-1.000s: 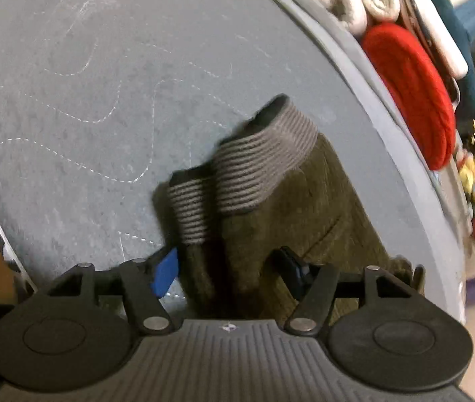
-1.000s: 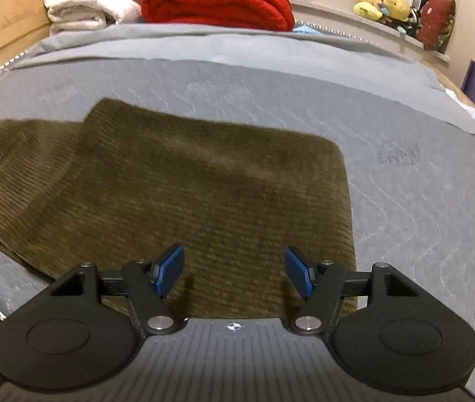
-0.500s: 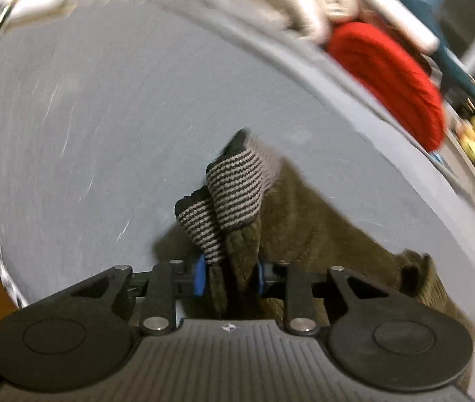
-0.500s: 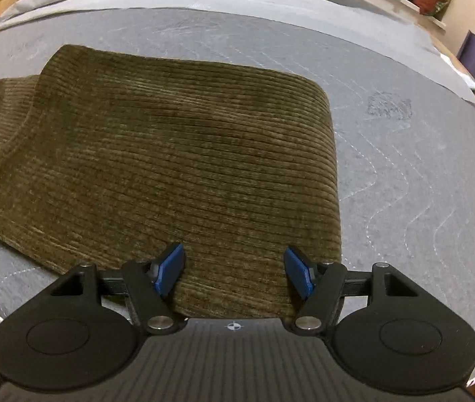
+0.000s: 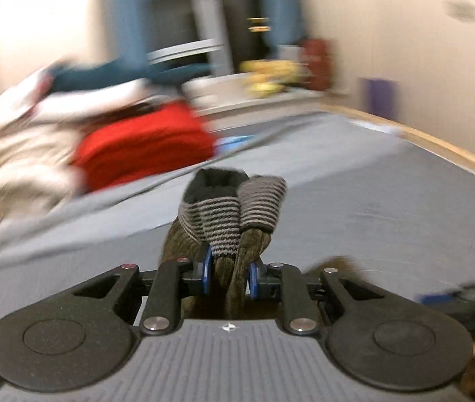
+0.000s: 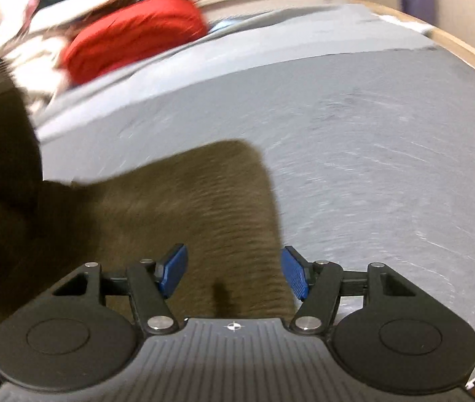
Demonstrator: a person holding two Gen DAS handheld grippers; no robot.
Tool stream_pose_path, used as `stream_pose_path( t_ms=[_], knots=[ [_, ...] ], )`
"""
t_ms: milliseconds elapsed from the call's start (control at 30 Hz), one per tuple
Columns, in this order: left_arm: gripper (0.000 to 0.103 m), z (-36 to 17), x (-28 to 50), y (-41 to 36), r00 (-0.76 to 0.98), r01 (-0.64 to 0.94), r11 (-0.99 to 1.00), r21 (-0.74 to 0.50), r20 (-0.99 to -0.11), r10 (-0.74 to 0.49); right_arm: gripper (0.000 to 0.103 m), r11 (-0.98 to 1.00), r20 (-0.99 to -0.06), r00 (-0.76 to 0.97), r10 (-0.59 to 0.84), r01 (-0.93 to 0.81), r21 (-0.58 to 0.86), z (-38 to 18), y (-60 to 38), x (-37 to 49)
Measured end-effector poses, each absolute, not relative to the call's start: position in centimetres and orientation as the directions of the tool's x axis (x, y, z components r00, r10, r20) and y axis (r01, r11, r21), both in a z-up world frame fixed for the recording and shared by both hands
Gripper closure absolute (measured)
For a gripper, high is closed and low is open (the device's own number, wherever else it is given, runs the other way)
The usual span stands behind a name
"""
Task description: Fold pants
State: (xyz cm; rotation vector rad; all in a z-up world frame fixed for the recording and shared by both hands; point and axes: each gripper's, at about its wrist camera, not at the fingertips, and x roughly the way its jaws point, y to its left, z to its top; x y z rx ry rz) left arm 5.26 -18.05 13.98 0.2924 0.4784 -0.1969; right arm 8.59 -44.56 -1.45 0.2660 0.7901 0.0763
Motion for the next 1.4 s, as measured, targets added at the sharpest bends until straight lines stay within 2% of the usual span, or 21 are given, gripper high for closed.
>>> stream_pose_path(
  t_ms=[100, 167, 233, 300, 367, 467, 600, 700, 767, 867, 933, 1000, 1033, 1100, 1133, 1167, 1233, 1267, 1333, 1367, 1400],
  knots=[
    [0.079, 10.3, 4.5, -26.1, 0.829, 0.404, 0.872, 0.277, -0.514, -0.221, 0.042, 0.941, -0.680, 0.728, 0.092, 0.160, 0.298, -1.8, -48.2, 8.5],
    [0.077, 6.8, 4.7, -29.6, 0.747, 0.498, 0.830, 0.252, -0.611, -0.263, 0.042, 0.907, -0.672, 0.740, 0.031, 0.262, 0.330, -2.0, -50.9, 8.3],
    [0.072, 4.1, 4.9, -31.3, 0.653, 0.575, 0.782, 0.241, -0.711, -0.261, 0.040, 0.864, -0.669, 0.743, -0.008, 0.342, 0.370, -2.3, -53.1, 8.1],
    [0.067, 2.8, 4.3, -30.1, 0.625, 0.602, 0.767, 0.224, -0.730, -0.277, 0.040, 0.825, -0.661, 0.751, 0.011, 0.366, 0.430, -2.6, -54.4, 7.8],
    [0.049, 3.2, 4.0, -27.3, 0.619, 0.599, 0.781, 0.175, -0.721, -0.313, 0.040, 0.808, -0.637, 0.767, 0.084, 0.322, 0.494, -2.7, -54.2, 7.8],
    [0.033, 4.3, 3.6, -22.5, 0.612, 0.573, 0.818, 0.050, -0.690, -0.386, 0.030, 0.793, -0.601, 0.766, 0.230, 0.210, 0.572, -3.1, -52.5, 8.5],
    [0.034, 4.6, 4.6, -19.1, 0.599, 0.550, 0.835, -0.014, -0.690, -0.406, 0.026, 0.759, -0.589, 0.718, 0.370, 0.132, 0.637, -3.9, -50.2, 9.9],
    [0.039, 5.4, 4.4, -16.0, 0.619, 0.466, 0.881, -0.085, -0.681, -0.393, 0.023, 0.799, -0.631, 0.684, 0.366, 0.117, 0.589, -4.1, -49.1, 10.6],
    [0.056, 4.8, 5.2, -13.5, 0.621, 0.407, 0.905, -0.120, -0.690, -0.371, 0.020, 0.818, -0.661, 0.661, 0.356, 0.122, 0.562, -4.3, -48.6, 10.4],
    [0.074, 3.0, 5.6, -10.6, 0.595, 0.346, 0.932, -0.109, -0.742, -0.308, 0.019, 0.831, -0.689, 0.623, 0.369, 0.111, 0.546, -4.8, -48.0, 10.6],
    [0.079, 1.2, 6.4, -9.7, 0.561, 0.338, 0.936, -0.097, -0.778, -0.283, 0.020, 0.849, -0.698, 0.615, 0.366, 0.088, 0.522, -4.6, -47.3, 9.3],
    [0.080, -0.4, 6.7, -9.7, 0.536, 0.339, 0.935, -0.100, -0.797, -0.279, 0.050, 0.868, -0.689, 0.625, 0.366, 0.038, 0.495, -4.2, -46.2, 9.0],
    [0.079, -0.9, 6.5, -9.9, 0.542, 0.342, 0.935, -0.091, -0.794, -0.275, 0.056, 0.881, -0.686, 0.633, 0.359, 0.012, 0.472, -3.9, -45.8, 8.8],
    [0.080, -1.0, 6.7, -11.1, 0.548, 0.359, 0.930, -0.081, -0.788, -0.280, 0.077, 0.912, -0.668, 0.671, 0.322, -0.032, 0.408, -2.7, -45.2, 8.3],
    [0.080, -0.9, 6.9, -11.4, 0.548, 0.365, 0.925, -0.100, -0.781, -0.301, 0.083, 0.909, -0.623, 0.715, 0.318, -0.043, 0.414, -2.0, -45.4, 8.1],
    [0.080, -0.8, 6.8, -11.6, 0.553, 0.371, 0.919, -0.136, -0.762, -0.337, 0.093, 0.894, -0.534, 0.785, 0.315, -0.056, 0.445, -0.7, -46.0, 7.4],
    [0.080, -0.7, 7.1, -11.9, 0.570, 0.376, 0.913, -0.162, -0.736, -0.365, 0.095, 0.913, -0.428, 0.861, 0.274, -0.093, 0.398, 1.4, -46.3, 6.4],
    [0.079, -0.9, 7.3, -12.2, 0.570, 0.376, 0.916, -0.141, -0.744, -0.349, 0.095, 0.935, -0.461, 0.858, 0.228, -0.061, 0.349, 1.3, -46.1, 6.7],
    [0.079, -1.6, 8.0, -12.8, 0.544, 0.384, 0.912, -0.144, -0.763, -0.350, 0.093, 0.946, -0.624, 0.761, 0.176, 0.044, 0.321, -1.3, -46.5, 8.3],
    [0.077, -1.5, 8.4, -12.9, 0.539, 0.384, 0.911, -0.152, -0.764, -0.355, 0.085, 0.942, -0.707, 0.690, 0.159, 0.108, 0.317, -3.1, -46.9, 9.0],
    [0.076, -1.1, 8.5, -12.8, 0.536, 0.382, 0.911, -0.155, -0.766, -0.355, 0.077, 0.927, -0.711, 0.686, 0.156, 0.146, 0.344, -3.7, -47.4, 8.9]
  ],
)
